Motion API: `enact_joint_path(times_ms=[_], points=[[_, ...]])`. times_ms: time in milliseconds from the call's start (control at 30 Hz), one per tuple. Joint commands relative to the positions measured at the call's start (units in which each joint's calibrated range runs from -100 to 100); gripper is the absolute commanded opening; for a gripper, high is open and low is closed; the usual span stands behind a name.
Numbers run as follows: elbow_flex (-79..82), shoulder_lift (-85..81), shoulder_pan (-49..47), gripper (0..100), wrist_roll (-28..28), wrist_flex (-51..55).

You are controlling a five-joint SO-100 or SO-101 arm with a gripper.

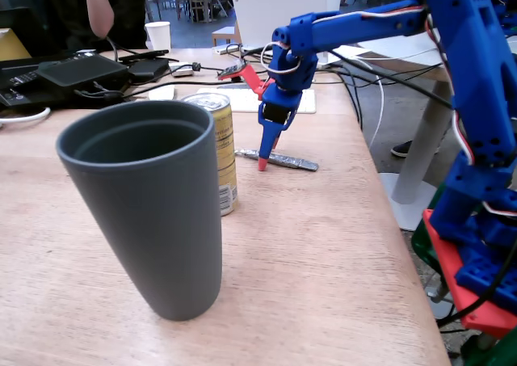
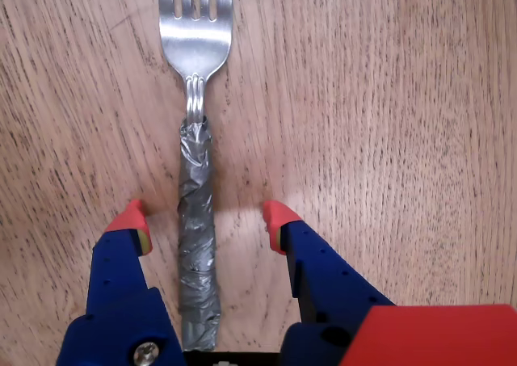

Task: Grab the fork and place it in gray glass

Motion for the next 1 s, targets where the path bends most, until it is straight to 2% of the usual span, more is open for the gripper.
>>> enact_joint_path(times_ms=[0,300,333,400,800,967], points=[[-1.51,-0.66,0.44,31,0.24,-0.40],[-1.42,-0.57,-0.40,28,0.34,0.42],[-1.42,-0.23,-0.40,22,0.34,0.50],[-1.61,-0.06,-0.23,0,0.34,0.50],[-2.17,-0.06,-1.08,0,0.34,0.50],[-1.32,-5.21,-1.25,0,0.20,0.67]])
